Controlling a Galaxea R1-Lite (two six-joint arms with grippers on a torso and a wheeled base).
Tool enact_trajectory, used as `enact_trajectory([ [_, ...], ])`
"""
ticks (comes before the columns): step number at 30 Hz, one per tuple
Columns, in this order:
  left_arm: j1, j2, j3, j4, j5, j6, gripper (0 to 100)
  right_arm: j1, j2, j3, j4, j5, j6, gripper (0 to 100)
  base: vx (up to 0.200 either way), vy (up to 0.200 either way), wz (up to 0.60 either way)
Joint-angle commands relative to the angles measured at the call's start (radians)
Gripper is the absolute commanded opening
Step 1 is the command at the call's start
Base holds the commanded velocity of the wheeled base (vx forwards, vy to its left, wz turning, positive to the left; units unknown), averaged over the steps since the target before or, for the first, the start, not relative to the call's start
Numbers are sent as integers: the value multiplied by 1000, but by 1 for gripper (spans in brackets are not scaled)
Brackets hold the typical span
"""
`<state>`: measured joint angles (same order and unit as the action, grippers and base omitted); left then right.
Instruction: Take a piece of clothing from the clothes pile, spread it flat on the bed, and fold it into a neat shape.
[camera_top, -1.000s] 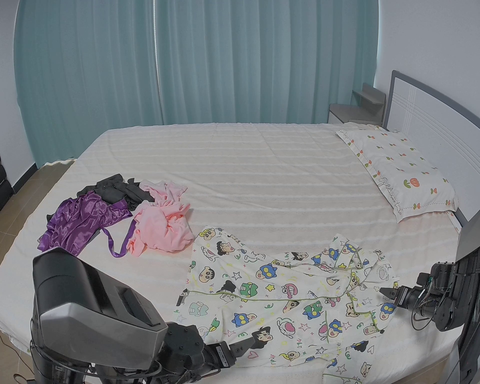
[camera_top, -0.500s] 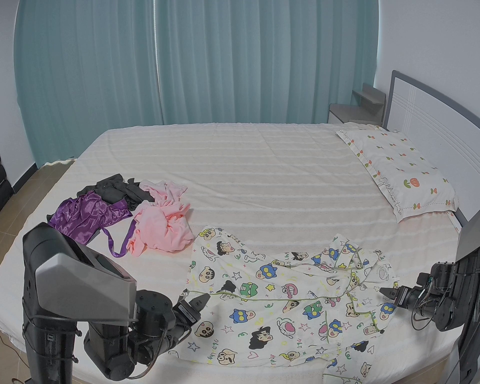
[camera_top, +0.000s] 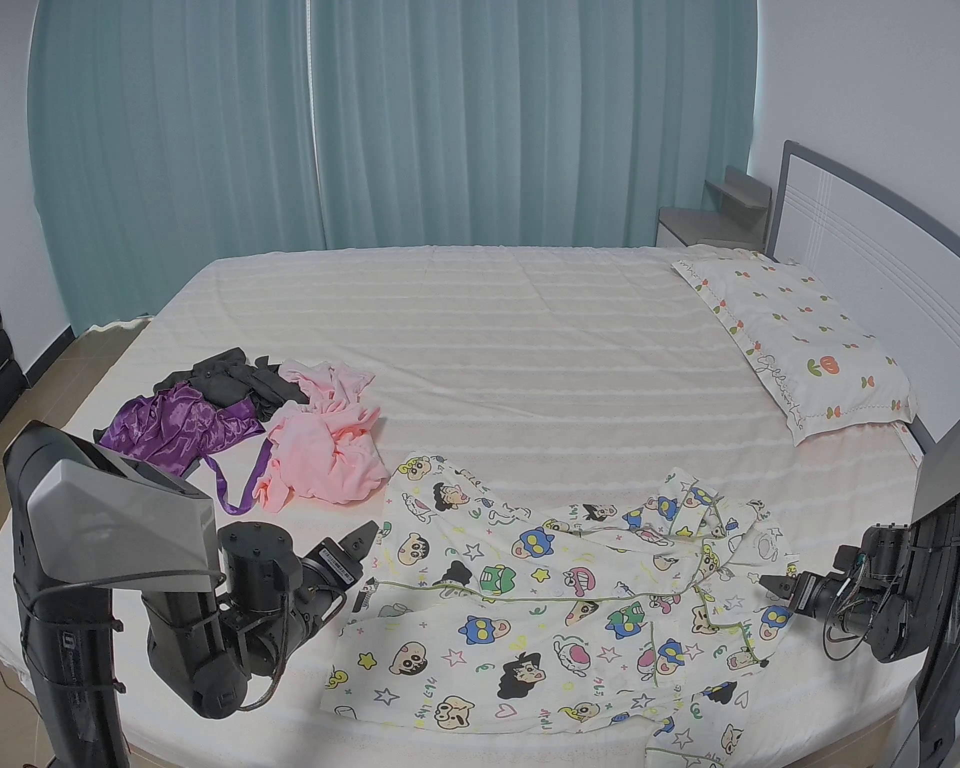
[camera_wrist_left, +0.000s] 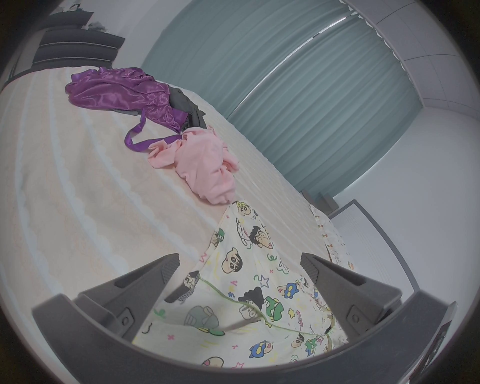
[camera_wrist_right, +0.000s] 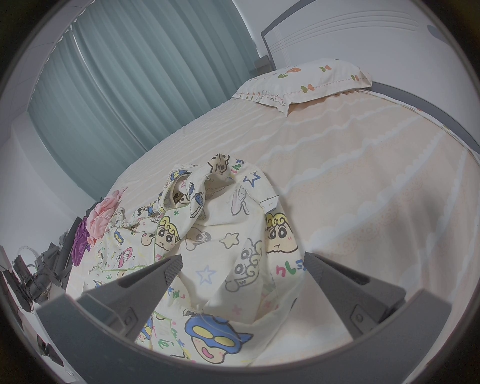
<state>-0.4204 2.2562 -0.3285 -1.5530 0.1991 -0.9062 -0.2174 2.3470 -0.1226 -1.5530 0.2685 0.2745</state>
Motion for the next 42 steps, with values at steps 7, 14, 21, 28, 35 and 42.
enact_trajectory([
  [7, 40, -1, 164, -18, -366, 27, 100, 1, -2, 8, -18, 0, 0, 100, 0, 0, 0],
  [14, 46, 131, 221, -18, -380, 236, 100, 1, 3, 11, -18, 1, 0, 100, 0, 0, 0],
  [21, 60, 148, 215, -18, -376, 243, 100, 1, 5, 15, -18, 1, 0, 100, 0, 0, 0],
  [28, 65, 148, 186, -18, -371, 243, 100, 1, 5, 17, -18, 1, 0, 100, 0, 0, 0],
  [35, 55, 118, 144, -18, -368, 179, 100, 1, 5, 18, -18, 1, 0, 100, 0, 0, 0],
  [42, 52, 102, 91, -18, -369, 150, 100, 1, 5, 18, -18, 1, 0, 100, 0, 0, 0],
])
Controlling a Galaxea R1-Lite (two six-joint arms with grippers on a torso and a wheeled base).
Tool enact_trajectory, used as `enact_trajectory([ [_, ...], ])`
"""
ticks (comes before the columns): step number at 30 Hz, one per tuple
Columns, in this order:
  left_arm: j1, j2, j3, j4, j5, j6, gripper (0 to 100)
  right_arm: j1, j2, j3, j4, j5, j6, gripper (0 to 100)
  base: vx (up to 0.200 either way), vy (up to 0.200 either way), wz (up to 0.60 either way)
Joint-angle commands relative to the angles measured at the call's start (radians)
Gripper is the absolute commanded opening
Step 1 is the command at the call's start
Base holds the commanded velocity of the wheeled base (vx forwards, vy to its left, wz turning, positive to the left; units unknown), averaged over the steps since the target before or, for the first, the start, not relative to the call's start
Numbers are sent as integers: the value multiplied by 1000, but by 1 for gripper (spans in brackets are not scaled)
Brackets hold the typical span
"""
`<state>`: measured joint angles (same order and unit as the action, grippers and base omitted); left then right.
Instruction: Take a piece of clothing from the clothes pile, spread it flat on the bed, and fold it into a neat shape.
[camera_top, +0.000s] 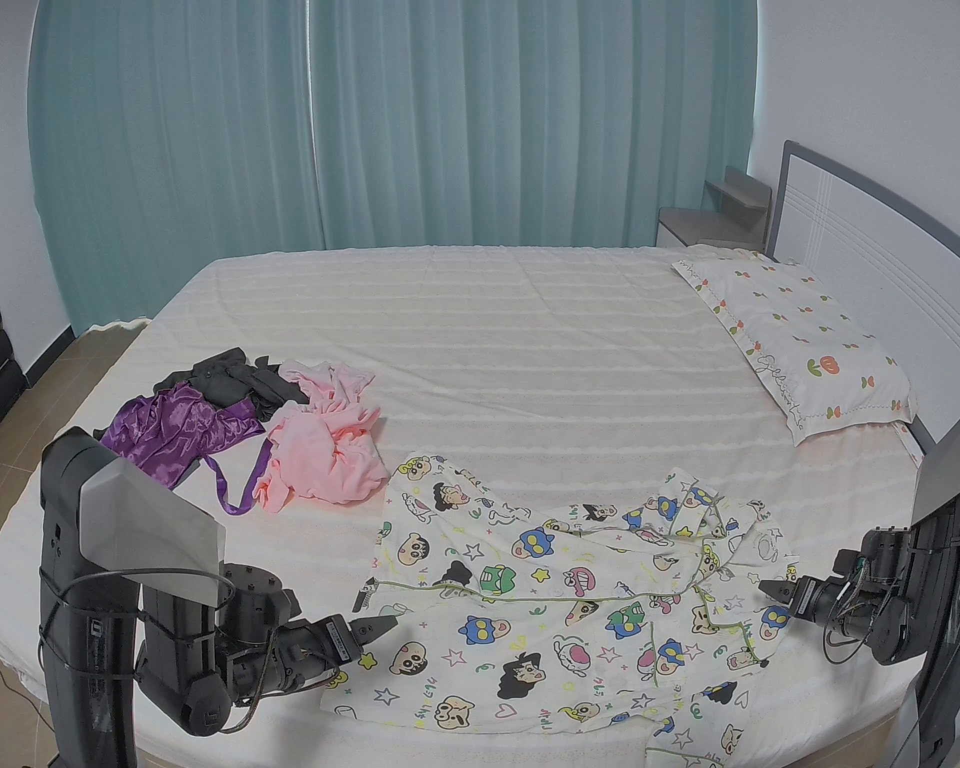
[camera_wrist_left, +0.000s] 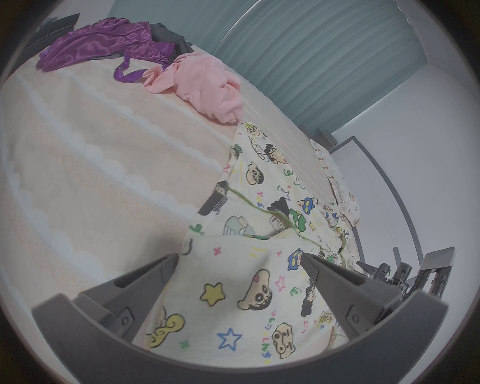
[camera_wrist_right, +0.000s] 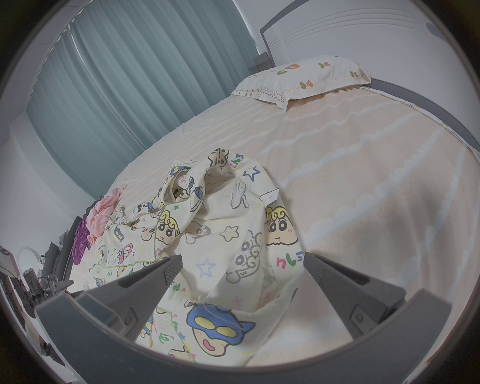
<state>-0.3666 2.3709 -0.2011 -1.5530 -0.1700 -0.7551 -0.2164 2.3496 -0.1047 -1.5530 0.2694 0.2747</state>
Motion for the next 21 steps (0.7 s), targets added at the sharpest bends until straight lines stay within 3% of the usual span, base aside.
enact_trajectory([
  [1, -2, -13, -38, -18, 0, -1, 100, 2, 2, 0, -18, 1, 0, 100, 0, 0, 0],
  [8, -52, 2, -69, -18, 1, 3, 100, 0, 4, 0, -18, 1, 0, 100, 0, 0, 0],
  [13, -43, 10, -58, -4, 37, 71, 100, 2, 4, 2, -18, 1, 0, 100, 0, 0, 0],
  [21, -37, -2, 9, -12, 32, 77, 100, 2, 4, 2, -18, 1, -2, 100, 0, 0, 0],
])
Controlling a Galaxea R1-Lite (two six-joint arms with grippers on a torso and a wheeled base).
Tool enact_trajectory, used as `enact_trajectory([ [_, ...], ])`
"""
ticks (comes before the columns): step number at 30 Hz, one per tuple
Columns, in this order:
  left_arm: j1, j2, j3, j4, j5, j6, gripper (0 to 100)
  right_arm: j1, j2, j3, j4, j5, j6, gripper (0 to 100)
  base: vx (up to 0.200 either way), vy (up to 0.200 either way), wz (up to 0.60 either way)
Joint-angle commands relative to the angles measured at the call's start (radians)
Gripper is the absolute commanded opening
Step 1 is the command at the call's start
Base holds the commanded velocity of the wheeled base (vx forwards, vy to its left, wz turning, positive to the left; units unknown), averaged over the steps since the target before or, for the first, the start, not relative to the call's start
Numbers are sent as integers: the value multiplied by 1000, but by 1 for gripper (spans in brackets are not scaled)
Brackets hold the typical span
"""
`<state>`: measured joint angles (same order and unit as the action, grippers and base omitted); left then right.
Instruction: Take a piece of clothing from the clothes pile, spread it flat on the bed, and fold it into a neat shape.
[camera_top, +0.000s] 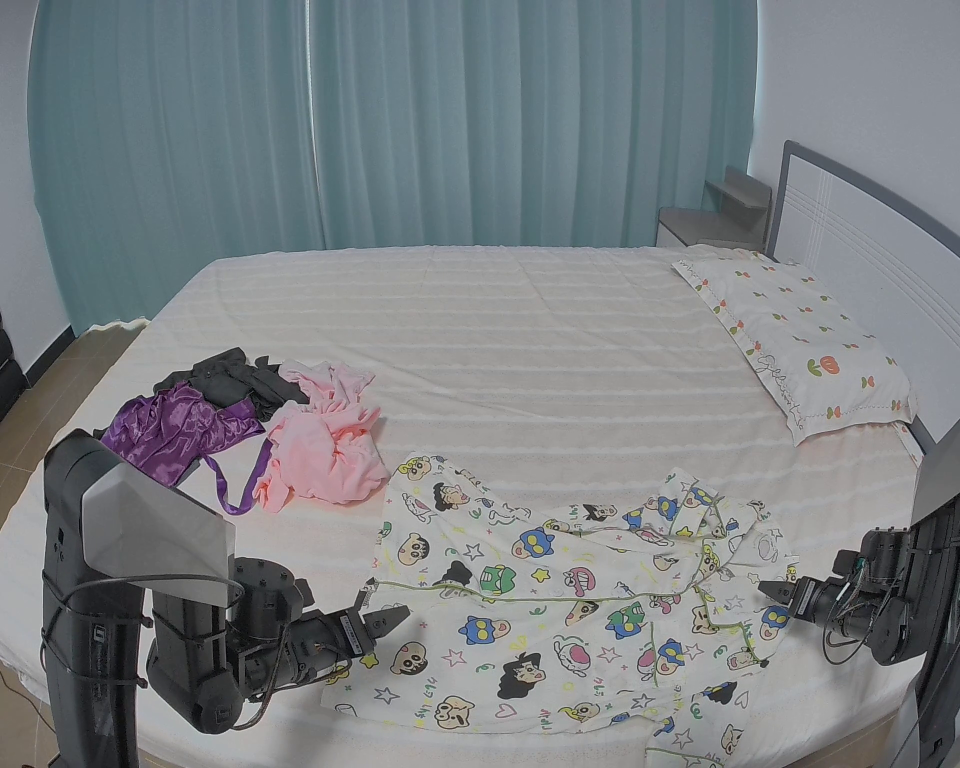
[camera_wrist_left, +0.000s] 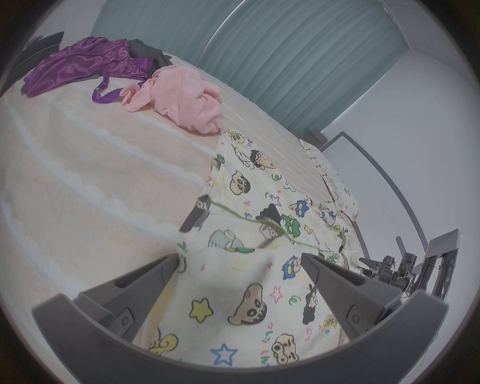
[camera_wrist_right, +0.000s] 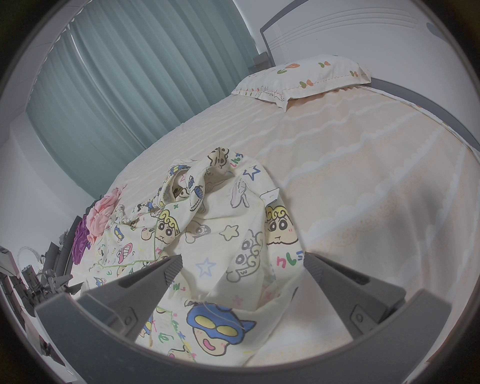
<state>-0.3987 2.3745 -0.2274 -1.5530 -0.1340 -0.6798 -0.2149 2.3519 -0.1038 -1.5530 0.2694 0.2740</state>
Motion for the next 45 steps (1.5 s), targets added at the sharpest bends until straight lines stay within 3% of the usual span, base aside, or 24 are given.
enact_trajectory([
  [1, -11, -11, 56, -16, -9, 3, 100, 0, 3, 0, -18, 1, -1, 100, 0, 0, 0],
  [16, -34, -29, 45, -16, -16, 6, 100, 0, 6, 0, -18, 1, -1, 100, 0, 0, 0],
  [21, -34, 71, -46, 34, 10, 91, 100, 0, 6, 1, -18, 1, -1, 100, 0, 0, 0],
  [28, -51, 69, -72, 34, 1, 89, 100, 0, 7, 1, -18, 1, -1, 100, 0, 0, 0],
  [31, -60, 54, -78, 31, 1, 55, 100, 0, 9, 1, -18, 1, -1, 100, 0, 0, 0],
  [35, -55, 9, -144, 31, 5, -75, 100, 0, 15, 0, -18, 1, -1, 100, 0, 0, 0],
  [39, -38, -37, -162, 31, 5, -122, 100, 0, 15, 0, -18, 1, -1, 100, 0, 0, 0],
  [45, 54, -118, -220, 31, 73, -190, 100, -1, 12, 0, -18, 1, -3, 100, 0, 0, 0],
])
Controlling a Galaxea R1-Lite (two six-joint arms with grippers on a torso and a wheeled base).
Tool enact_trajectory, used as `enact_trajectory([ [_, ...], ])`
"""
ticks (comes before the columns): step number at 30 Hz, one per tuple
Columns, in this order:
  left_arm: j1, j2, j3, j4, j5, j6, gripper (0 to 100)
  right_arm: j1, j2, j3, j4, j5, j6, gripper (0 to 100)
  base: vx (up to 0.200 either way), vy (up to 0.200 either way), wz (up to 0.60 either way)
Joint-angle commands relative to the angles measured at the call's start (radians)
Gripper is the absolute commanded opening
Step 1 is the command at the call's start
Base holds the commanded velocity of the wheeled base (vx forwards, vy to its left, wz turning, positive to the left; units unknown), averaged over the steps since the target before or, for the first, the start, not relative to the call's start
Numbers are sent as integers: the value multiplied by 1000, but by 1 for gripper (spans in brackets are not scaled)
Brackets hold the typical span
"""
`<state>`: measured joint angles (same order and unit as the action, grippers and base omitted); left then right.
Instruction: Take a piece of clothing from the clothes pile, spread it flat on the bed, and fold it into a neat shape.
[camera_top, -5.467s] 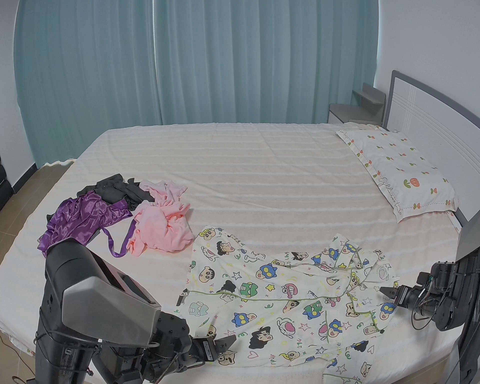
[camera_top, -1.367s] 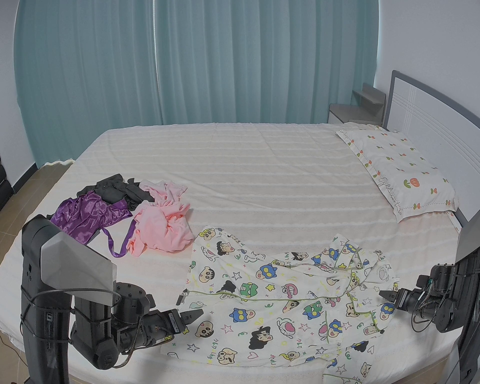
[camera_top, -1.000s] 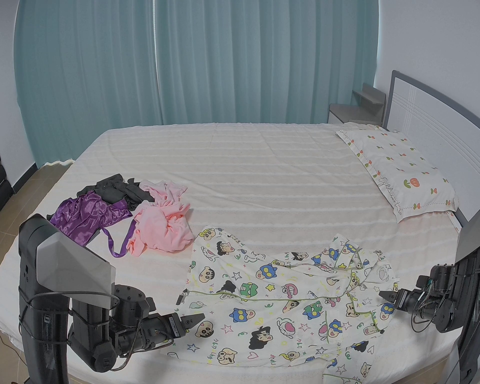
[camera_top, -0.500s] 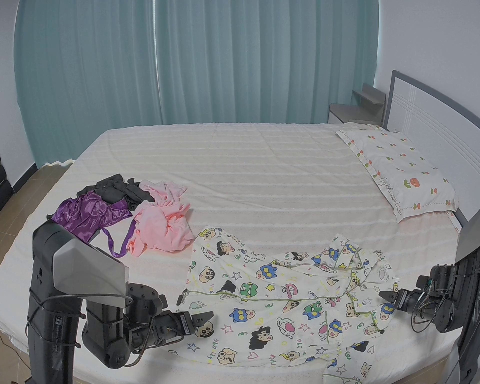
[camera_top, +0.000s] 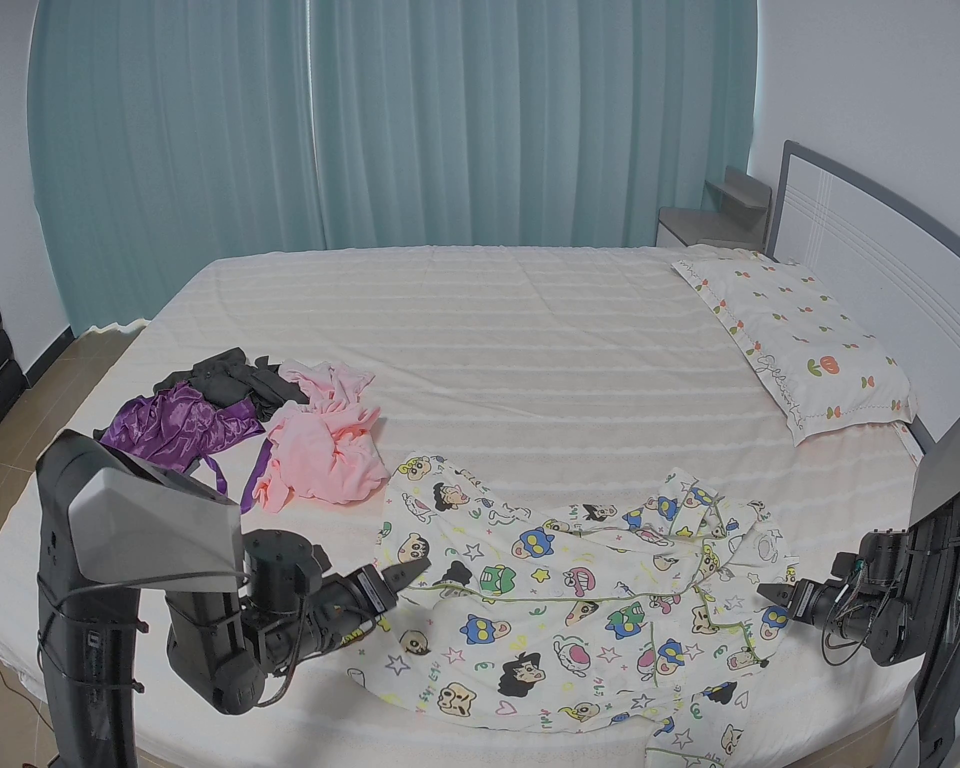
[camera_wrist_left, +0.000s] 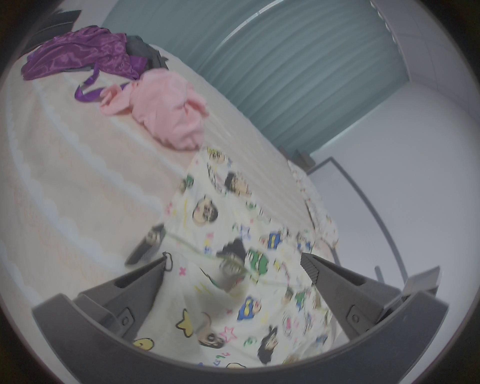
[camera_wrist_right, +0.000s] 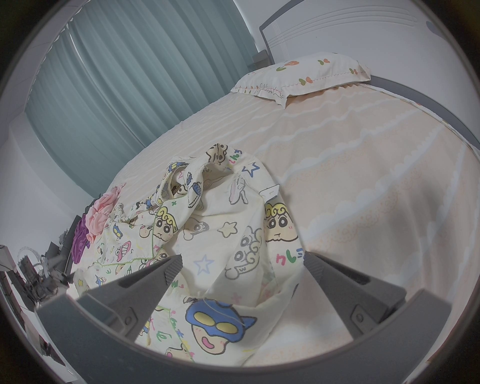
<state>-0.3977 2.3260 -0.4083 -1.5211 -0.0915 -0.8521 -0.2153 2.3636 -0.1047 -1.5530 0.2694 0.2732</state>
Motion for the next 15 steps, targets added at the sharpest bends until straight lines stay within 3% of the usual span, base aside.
enact_trajectory([
  [1, 68, -71, -43, -1, 38, -18, 100, -1, 0, 0, -18, 1, -2, 100, 0, 0, 0],
  [12, 149, -65, -26, 7, 36, -12, 100, -1, 0, 2, -18, 1, -2, 100, 0, 0, 0],
  [15, 143, -63, 46, 10, -11, 18, 100, -1, 0, 5, -18, 1, -2, 100, 0, 0, 0],
])
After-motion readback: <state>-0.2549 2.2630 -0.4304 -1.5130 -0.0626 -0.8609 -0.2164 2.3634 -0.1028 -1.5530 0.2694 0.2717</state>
